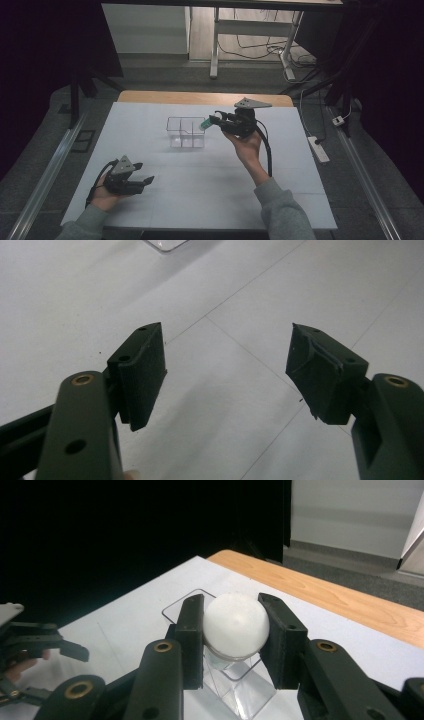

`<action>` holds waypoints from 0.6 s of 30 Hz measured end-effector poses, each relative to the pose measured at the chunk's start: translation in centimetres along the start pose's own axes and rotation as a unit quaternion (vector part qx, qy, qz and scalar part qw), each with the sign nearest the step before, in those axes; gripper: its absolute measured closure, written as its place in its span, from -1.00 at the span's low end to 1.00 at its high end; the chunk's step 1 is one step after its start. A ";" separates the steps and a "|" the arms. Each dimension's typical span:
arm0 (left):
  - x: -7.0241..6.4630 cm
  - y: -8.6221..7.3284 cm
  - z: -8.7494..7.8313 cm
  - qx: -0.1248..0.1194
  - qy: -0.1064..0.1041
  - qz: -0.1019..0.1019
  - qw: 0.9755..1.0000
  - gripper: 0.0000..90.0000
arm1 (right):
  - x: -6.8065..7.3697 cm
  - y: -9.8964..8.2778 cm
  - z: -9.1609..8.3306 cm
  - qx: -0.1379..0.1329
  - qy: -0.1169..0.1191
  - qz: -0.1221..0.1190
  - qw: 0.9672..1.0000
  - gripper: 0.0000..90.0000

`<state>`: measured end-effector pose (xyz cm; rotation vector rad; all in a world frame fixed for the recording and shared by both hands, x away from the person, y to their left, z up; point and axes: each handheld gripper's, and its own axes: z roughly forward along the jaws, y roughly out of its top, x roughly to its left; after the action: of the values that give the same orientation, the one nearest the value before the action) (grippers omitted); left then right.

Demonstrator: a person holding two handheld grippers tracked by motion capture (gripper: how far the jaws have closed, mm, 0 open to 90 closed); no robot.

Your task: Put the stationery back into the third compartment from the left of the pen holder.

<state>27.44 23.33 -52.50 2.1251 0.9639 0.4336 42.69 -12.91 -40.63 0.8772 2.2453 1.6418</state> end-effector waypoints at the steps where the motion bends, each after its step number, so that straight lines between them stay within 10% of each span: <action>1: 0.0 0.0 0.0 0.000 -0.001 0.000 1.000 -0.29 | 0.0 0.0 0.4 0.001 -0.001 0.001 1.000 0.42; 15: 0.1 -0.1 0.2 0.006 -0.005 -0.002 1.000 -0.31 | -0.5 -0.3 3.4 0.035 -0.014 -0.001 0.999 0.40; 18: 0.2 -0.1 0.2 0.005 -0.008 -0.004 1.000 -0.31 | -0.6 -0.4 3.7 0.037 -0.013 0.003 0.999 0.10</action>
<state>27.61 23.40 -52.66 2.1301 0.9671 0.4085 44.90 -10.40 -42.44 0.9180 2.3007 1.5508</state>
